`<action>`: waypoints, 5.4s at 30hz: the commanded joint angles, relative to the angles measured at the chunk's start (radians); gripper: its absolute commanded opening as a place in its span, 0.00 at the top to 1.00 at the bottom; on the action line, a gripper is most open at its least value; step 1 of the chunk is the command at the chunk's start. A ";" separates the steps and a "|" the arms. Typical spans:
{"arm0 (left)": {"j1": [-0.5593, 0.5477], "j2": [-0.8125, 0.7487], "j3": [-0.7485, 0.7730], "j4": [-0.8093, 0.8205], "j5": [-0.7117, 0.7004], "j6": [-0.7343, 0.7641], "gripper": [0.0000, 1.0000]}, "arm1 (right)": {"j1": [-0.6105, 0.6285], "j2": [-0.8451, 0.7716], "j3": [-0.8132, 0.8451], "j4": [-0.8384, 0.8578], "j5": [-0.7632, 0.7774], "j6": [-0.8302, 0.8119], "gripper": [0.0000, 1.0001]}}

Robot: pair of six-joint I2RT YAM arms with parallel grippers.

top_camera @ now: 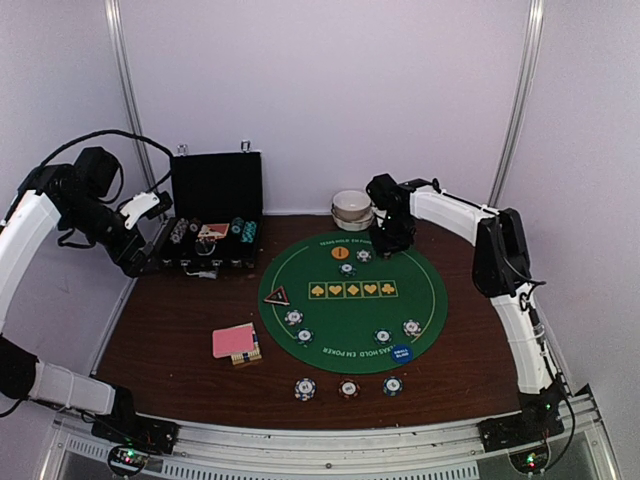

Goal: Distribute texas hold em gaming equipment

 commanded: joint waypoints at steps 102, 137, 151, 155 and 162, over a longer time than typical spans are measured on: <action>0.006 -0.022 -0.043 0.021 0.010 0.014 0.02 | 0.728 -0.475 -0.769 0.063 -0.149 0.057 0.58; 0.006 -0.023 -0.045 0.027 0.001 0.024 0.02 | 0.435 -0.042 -0.132 -0.001 -0.128 -0.025 0.67; 0.006 -0.013 -0.051 0.025 0.008 0.024 0.02 | 0.424 -0.019 -0.099 -0.026 -0.135 -0.037 0.41; 0.006 -0.018 -0.053 0.023 0.004 0.026 0.02 | 0.424 -0.069 -0.106 -0.040 -0.123 -0.045 0.40; 0.006 -0.029 -0.050 0.021 -0.005 0.031 0.02 | 0.451 -0.264 -0.320 -0.020 -0.126 -0.054 0.39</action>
